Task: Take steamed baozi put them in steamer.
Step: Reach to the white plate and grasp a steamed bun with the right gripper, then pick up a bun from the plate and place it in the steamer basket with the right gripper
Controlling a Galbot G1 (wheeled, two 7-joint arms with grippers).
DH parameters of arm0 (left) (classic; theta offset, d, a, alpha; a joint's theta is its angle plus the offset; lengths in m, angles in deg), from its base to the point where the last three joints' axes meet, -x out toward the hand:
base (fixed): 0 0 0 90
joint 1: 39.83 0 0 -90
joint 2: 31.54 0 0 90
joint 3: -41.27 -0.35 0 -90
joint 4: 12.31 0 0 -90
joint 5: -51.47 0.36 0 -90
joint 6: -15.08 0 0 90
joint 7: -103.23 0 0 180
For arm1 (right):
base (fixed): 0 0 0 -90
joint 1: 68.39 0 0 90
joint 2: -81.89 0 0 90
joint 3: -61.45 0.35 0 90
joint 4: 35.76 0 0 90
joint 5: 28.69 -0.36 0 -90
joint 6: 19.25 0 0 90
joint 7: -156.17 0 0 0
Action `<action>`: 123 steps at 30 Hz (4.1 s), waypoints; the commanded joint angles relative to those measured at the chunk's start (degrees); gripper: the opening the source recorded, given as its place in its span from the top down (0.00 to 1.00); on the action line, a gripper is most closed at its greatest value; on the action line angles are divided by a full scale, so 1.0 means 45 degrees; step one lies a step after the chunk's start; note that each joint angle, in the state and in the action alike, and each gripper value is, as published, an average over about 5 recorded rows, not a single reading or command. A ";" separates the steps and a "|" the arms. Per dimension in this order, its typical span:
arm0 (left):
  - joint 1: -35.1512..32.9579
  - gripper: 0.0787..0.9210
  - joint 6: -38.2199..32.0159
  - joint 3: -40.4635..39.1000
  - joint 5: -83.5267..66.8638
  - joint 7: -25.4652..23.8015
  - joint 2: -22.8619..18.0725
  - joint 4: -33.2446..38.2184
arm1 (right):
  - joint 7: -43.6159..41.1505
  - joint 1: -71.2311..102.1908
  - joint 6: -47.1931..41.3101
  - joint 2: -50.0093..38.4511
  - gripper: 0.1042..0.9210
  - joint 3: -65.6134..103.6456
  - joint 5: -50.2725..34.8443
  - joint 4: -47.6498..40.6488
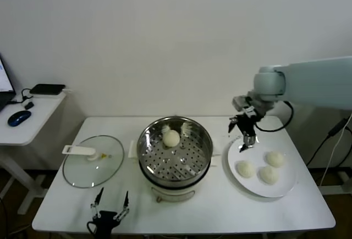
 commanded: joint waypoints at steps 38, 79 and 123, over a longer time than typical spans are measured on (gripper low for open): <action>0.0344 0.12 0.0077 0.0450 -0.0019 0.0013 0.0031 -0.0706 | 0.0365 0.6807 -0.1845 -0.0598 0.12 0.3766 0.3915 -0.3897; 0.0119 0.12 0.0029 0.0154 0.0357 0.0018 0.0132 -0.0120 | -0.0506 -0.3811 -0.1921 0.1324 0.34 0.0475 -0.2044 0.2078; -0.0008 0.12 0.0139 0.0050 0.0553 -0.0021 0.0139 -0.0116 | 0.0075 0.3090 -0.2751 0.8308 0.34 0.3636 -0.2530 -0.4507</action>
